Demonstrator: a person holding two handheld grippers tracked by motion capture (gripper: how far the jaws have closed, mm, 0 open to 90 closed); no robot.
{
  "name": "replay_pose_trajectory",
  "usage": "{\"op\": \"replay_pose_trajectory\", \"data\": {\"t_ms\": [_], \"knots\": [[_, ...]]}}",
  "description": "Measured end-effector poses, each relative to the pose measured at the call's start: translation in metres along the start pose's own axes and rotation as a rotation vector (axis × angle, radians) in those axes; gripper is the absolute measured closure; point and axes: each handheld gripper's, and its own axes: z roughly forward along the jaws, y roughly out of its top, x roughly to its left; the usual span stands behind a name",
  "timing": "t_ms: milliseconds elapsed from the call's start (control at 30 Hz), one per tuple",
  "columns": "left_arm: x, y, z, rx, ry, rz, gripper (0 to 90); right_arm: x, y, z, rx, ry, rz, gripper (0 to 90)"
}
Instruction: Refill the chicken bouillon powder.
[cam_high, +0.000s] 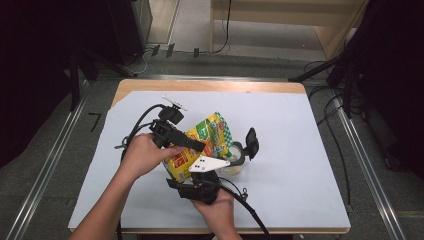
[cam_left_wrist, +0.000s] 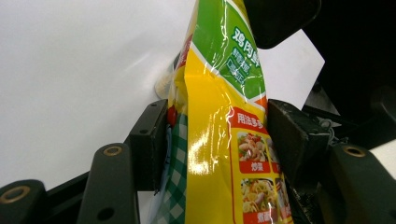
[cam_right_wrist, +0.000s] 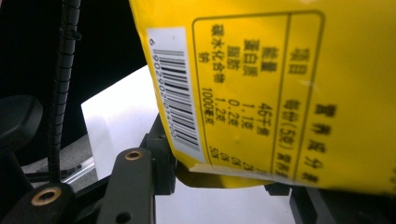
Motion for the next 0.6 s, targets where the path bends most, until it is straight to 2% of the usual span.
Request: {"op": "replay_pose_trajectory", "data": {"t_ms": [367,500,600], "knots": [[0.0004,-0.0005,0.0003,-0.006,-0.008,0.013,43.6,-0.0005,0.0002,-0.0016,-0.001,0.011,0.009,57.6],[0.0004,-0.0008,0.0002,-0.004,-0.006,0.008,43.6,-0.0006,0.0001,-0.0015,0.000,0.016,0.011,57.6],[0.0010,-0.0009,-0.0005,0.002,-0.002,-0.012,43.8,-0.0005,0.0004,-0.0014,0.000,0.029,0.011,56.9]]}}
